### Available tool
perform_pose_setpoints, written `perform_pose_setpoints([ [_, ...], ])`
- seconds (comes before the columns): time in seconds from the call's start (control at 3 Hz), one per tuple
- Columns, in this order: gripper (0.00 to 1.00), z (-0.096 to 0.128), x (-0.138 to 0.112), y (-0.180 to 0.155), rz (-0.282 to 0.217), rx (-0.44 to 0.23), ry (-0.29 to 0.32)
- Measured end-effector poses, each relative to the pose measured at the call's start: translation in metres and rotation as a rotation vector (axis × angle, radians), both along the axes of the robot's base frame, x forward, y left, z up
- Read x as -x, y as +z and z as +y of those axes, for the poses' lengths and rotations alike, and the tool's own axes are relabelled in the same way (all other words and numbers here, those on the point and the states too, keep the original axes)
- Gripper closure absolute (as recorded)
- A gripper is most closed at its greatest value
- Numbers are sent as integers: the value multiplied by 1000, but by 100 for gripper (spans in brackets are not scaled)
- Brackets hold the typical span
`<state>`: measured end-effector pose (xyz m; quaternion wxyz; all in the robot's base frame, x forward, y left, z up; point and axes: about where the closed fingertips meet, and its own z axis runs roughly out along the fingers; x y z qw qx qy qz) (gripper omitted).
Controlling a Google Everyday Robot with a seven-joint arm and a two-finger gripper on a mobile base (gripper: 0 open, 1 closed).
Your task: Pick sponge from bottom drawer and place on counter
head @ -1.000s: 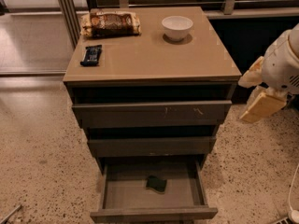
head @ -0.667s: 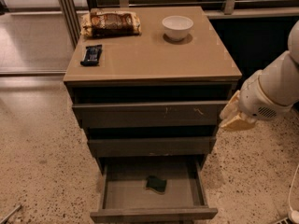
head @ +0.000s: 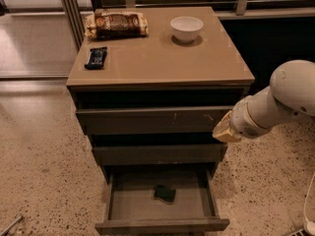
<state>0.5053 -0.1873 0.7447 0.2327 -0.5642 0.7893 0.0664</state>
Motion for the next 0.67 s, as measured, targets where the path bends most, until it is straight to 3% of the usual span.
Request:
perform_pose_setpoints([
  [0.33, 100, 0, 0, 1, -2, 1, 0],
  [0.67, 100, -3, -5, -23, -15, -3, -17],
])
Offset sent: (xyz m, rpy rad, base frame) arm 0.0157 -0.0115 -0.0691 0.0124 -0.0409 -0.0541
